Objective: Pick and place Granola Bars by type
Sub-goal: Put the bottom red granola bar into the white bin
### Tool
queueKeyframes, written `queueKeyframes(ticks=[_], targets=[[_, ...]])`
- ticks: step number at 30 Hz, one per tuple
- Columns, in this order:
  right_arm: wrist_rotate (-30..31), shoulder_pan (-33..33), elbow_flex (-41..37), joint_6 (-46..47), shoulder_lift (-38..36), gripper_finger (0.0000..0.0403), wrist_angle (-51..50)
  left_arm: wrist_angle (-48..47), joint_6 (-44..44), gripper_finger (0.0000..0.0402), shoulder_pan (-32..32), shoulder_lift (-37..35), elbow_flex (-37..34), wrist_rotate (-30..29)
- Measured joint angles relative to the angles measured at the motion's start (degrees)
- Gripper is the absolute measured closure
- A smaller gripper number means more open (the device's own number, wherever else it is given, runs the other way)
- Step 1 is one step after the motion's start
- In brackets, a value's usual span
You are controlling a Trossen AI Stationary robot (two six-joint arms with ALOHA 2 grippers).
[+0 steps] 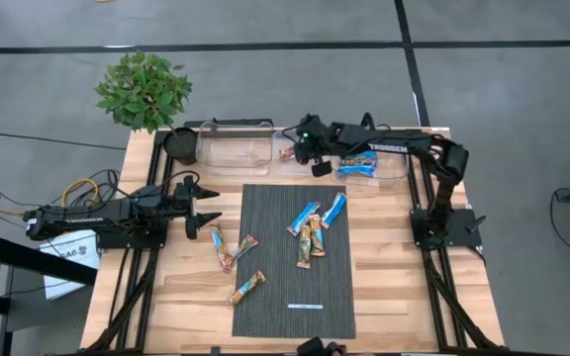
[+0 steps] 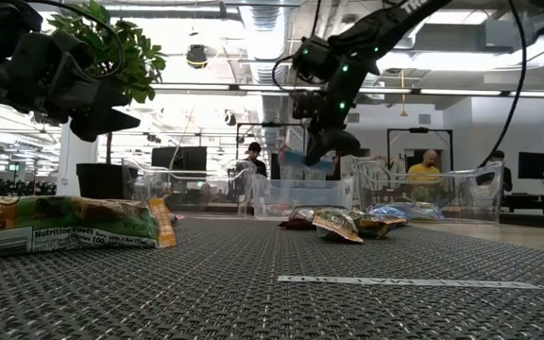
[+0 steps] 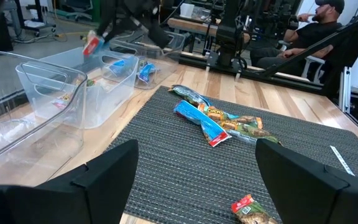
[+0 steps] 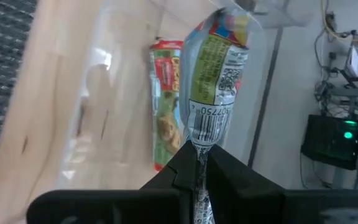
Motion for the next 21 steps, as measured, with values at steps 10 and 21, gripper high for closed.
queueKeyframes(ticks=[10,21], targets=[[-0.4,0.7,0.0,0.0,4.3,0.0386,-1.1,0.0,0.0,0.0084,0.0,0.0,0.0,0.0],[-0.5,0.6,0.0,0.4,4.7,0.0370,-0.9,0.0,0.0,0.0084,0.0,0.0,0.0,0.0]])
